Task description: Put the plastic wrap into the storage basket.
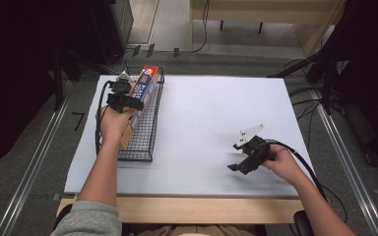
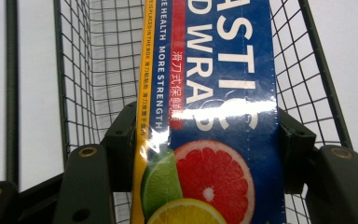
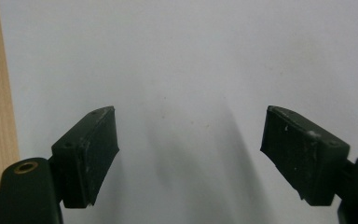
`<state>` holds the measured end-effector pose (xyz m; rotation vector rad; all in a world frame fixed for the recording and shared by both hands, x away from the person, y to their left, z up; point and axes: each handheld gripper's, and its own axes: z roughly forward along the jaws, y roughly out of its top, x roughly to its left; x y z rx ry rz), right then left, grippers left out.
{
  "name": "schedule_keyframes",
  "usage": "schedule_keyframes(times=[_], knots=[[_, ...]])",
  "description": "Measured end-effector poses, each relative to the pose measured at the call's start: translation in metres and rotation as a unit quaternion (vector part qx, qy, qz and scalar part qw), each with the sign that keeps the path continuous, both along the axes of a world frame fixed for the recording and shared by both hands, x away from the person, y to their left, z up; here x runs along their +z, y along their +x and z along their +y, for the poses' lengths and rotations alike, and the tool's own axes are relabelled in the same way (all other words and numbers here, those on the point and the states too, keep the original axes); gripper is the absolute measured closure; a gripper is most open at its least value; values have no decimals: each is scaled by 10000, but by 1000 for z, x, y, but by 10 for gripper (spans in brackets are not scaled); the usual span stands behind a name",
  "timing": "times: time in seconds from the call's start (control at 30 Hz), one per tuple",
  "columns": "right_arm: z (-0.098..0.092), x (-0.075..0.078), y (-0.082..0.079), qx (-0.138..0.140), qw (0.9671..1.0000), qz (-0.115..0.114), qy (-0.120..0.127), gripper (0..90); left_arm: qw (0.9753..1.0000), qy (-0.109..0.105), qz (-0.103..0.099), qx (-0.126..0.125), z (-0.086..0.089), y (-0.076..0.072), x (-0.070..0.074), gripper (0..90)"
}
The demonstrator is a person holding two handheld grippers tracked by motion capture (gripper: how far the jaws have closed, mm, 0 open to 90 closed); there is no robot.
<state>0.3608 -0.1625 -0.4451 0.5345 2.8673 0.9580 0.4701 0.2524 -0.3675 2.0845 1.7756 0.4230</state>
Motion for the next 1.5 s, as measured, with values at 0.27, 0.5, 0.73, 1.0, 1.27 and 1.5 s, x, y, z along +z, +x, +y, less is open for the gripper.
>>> schedule_keyframes(times=[0.27, 0.5, 0.73, 1.0, 1.27, 1.5], knots=[[0, -1, -1, 6, 10000, -6, -24, 193, 10000, -28, 16, 79, -6, 6, -9, 396], [1, -1, -1, 28, 10000, -22, -48, 193, 9998, 13, 166, 78, -12, 7, -22, 395], [1, -1, -1, 45, 10000, -20, -55, 193, 9996, 18, 250, 90, -16, 8, -25, 394], [2, -1, -2, 59, 10000, -6, -59, 194, 9987, 124, 497, -65, -22, 9, -31, 380], [2, -1, -2, 56, 10000, -24, -63, 195, 9989, 54, 453, -123, -21, 7, -30, 373], [1, 0, -3, 61, 10000, -25, -72, 194, 9993, -211, 127, -299, -19, -2, -3, 338]])
